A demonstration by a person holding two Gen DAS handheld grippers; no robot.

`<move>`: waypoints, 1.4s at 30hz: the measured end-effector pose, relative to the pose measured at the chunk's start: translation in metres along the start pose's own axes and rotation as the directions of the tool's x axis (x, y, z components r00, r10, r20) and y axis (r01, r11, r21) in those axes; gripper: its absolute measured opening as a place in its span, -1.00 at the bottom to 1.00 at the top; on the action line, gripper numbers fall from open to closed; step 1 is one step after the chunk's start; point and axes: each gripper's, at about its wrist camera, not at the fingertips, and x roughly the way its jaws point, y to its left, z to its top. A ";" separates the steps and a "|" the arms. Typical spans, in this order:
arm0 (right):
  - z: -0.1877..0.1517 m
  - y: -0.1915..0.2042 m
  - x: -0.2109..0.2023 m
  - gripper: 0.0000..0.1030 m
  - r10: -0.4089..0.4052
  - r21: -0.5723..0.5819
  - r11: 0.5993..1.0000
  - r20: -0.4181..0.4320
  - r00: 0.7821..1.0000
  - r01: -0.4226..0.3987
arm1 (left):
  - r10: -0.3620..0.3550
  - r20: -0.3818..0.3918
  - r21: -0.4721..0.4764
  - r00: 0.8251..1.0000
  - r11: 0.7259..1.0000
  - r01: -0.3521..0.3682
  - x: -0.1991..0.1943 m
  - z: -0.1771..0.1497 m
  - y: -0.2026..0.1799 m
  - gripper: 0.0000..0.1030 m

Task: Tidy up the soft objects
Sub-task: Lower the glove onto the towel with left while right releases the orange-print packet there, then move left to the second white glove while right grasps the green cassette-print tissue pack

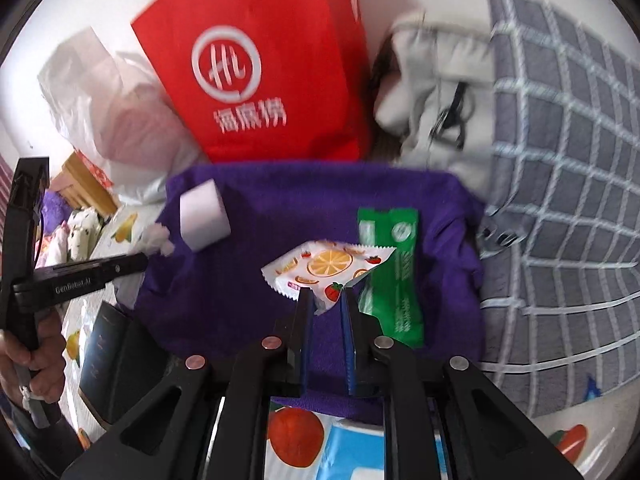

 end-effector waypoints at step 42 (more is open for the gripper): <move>-0.114 0.063 -0.122 0.37 -0.004 -0.015 1.000 0.109 0.994 0.006 | -0.055 0.130 0.018 0.990 0.998 0.053 -0.123 -0.101 0.024 -0.01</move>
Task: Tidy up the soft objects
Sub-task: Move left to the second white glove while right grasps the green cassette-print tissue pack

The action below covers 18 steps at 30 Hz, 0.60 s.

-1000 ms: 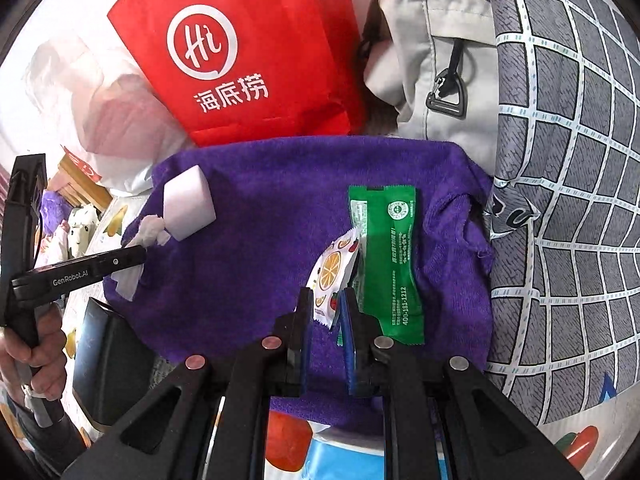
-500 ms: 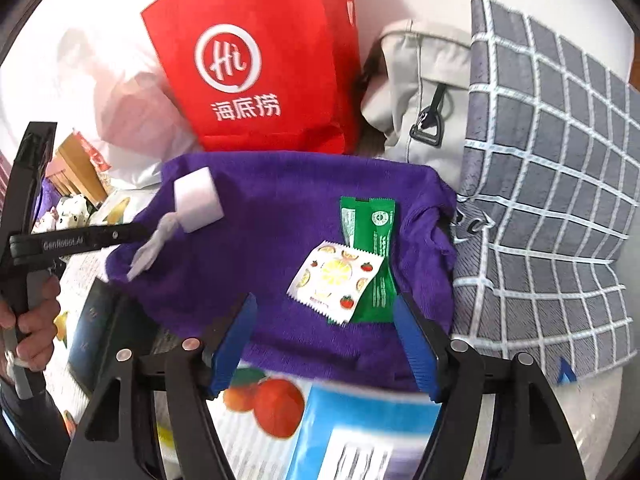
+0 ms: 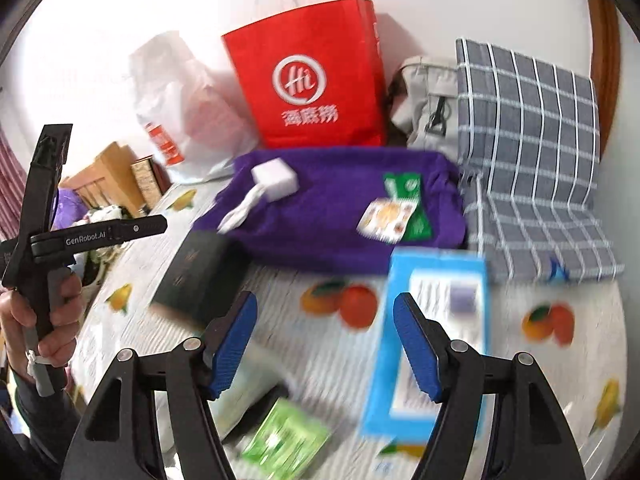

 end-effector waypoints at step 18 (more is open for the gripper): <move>-0.104 0.028 0.027 0.45 -0.054 0.095 0.993 -0.160 0.986 0.070 | -0.030 -0.030 -0.004 0.999 1.000 0.030 -0.030 -0.103 0.010 0.04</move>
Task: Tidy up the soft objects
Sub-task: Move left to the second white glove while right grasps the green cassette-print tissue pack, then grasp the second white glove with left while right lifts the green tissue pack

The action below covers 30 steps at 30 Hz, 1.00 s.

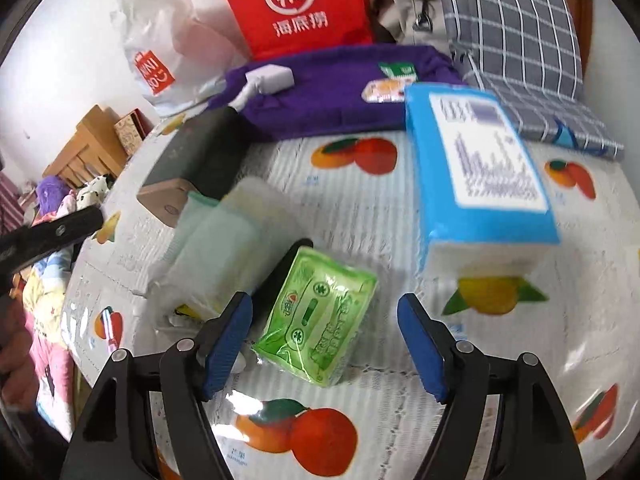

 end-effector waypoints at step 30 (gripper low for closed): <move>-0.048 -0.054 -0.013 0.17 -0.067 0.034 0.997 0.080 0.995 0.064 | -0.023 -0.100 0.094 0.995 0.995 0.033 0.039 -0.056 -0.036 0.04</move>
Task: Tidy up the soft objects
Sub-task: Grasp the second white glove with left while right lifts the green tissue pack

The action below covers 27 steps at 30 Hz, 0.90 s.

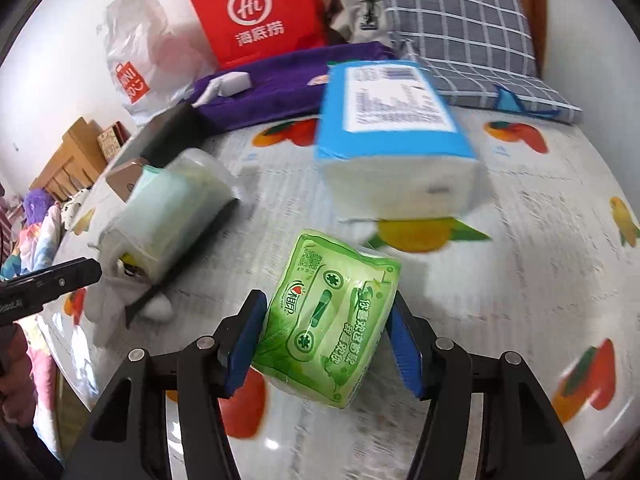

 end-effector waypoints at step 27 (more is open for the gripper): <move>0.005 -0.014 -0.049 0.17 -0.032 0.008 0.999 0.062 0.998 0.032 | -0.015 0.178 -0.068 0.984 0.997 0.028 -0.073 0.017 0.014 -0.79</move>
